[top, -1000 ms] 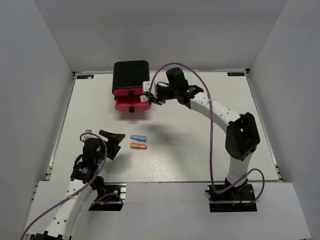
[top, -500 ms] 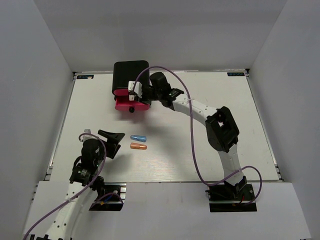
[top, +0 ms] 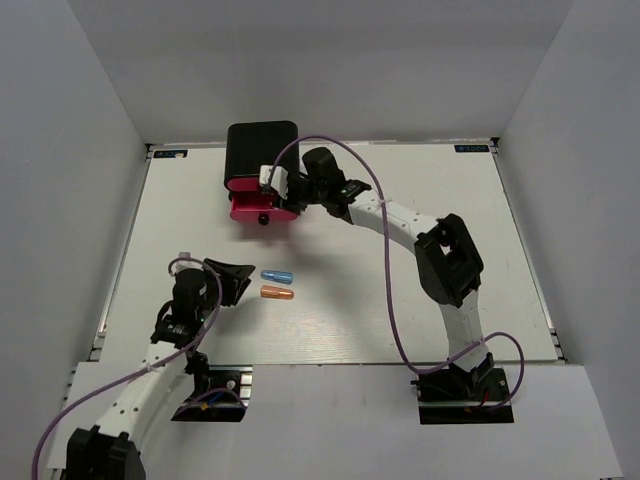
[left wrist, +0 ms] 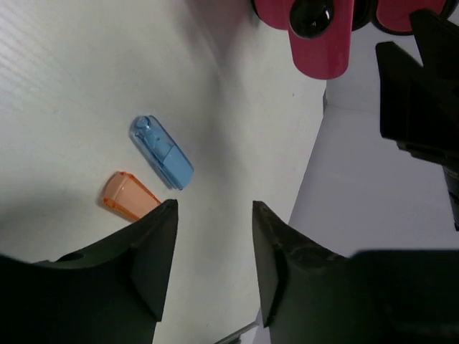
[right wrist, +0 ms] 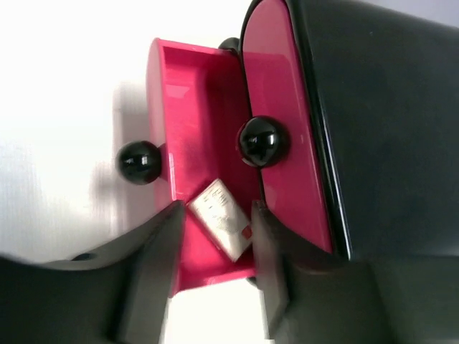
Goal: Sort the stationery into containers
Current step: Place the stationery into the container, then close the drawer
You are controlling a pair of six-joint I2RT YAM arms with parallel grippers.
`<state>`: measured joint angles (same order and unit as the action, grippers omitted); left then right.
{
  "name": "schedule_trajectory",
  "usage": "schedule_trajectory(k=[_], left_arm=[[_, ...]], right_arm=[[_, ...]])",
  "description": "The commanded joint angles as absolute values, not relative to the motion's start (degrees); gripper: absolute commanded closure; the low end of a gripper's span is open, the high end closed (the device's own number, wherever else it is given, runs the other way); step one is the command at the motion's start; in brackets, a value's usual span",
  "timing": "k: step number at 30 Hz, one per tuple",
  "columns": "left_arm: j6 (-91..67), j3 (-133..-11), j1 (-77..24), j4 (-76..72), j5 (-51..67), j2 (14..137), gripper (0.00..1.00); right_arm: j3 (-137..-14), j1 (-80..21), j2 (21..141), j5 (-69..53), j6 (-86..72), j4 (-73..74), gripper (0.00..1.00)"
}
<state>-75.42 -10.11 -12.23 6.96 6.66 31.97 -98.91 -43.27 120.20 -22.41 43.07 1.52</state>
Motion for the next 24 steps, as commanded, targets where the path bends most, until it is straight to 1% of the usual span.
schedule_trajectory(k=[1, 2, 3, 4, 5, 6, 7, 9, 10, 12, 13, 14, 17, 20, 24], left_arm=[[-76.72, -9.93, -12.48, -5.52, 7.91, 36.98, 0.48], [-76.73, -9.93, -12.48, -7.54, 7.91, 40.83, 0.53], [-77.25, -9.93, -12.48, -11.13, 7.91, 43.04, 0.58], [-77.26, -10.71, -12.48, -12.81, 7.91, 45.24, 0.66], [-77.26, -11.77, -12.48, -14.49, 7.91, 47.53, 0.68], [-77.78, -12.39, -12.48, -17.37, 7.91, 52.07, 0.70], [-77.78, -13.00, -12.48, -18.97, 8.43, 54.47, 0.73], [-78.31, -15.20, -12.48, -23.18, 8.44, 58.95, 0.74], [-78.31, -16.16, -12.48, -23.99, 8.44, 63.32, 0.74], [-78.84, -18.89, -12.48, -27.40, 8.44, 67.65, 0.76], [-78.84, -19.85, -12.48, -28.20, 8.44, 69.68, 0.76], [-78.84, -21.86, -12.48, -29.00, 8.44, 73.53, 0.77], [-78.84, -26.44, -12.48, -29.79, 8.44, 78.73, 0.80], [-78.84, -30.84, -11.96, -29.79, 8.96, 85.32, 0.80], [-78.84, -35.68, -11.95, -26.37, 9.49, 88.24, 0.80]], right_arm=[[-96.87, -43.33, 112.42, -23.81, 41.75, -0.79, 0.54], [-94.68, -43.33, 111.46, -24.17, 41.57, -1.66, 0.57], [-93.35, -43.42, 107.88, -25.13, 41.22, -2.98, 0.60], [-90.64, -43.42, 106.45, -25.48, 41.22, -3.60, 0.63], [-87.57, -43.24, 105.22, -26.18, 40.44, -4.30, 0.72], [-86.23, -43.16, 102.68, -26.28, 39.65, -6.05, 0.77], [-82.48, -43.07, 100.22, -26.54, 39.12, -6.06, 0.86], [-80.08, -42.80, 96.78, -25.85, 38.06, -6.33, 0.95], [-76.15, -42.72, 93.46, -25.23, 37.88, -6.15, 0.98], [-73.58, -42.54, 91.42, -23.91, 37.36, -6.41, 1.00], [-70.52, -41.76, 88.10, -23.21, 37.44, -6.76, 1.00], [-67.62, -41.66, 87.02, -22.86, 37.18, -6.94, 1.00], [-61.03, -40.52, 82.54, -21.54, 37.18, -7.12, 1.00], [-57.41, -39.12, 78.67, -20.74, 36.65, -7.12, 1.00], [-54.58, -37.53, 74.98, -20.30, 36.12, -6.42, 1.00]])
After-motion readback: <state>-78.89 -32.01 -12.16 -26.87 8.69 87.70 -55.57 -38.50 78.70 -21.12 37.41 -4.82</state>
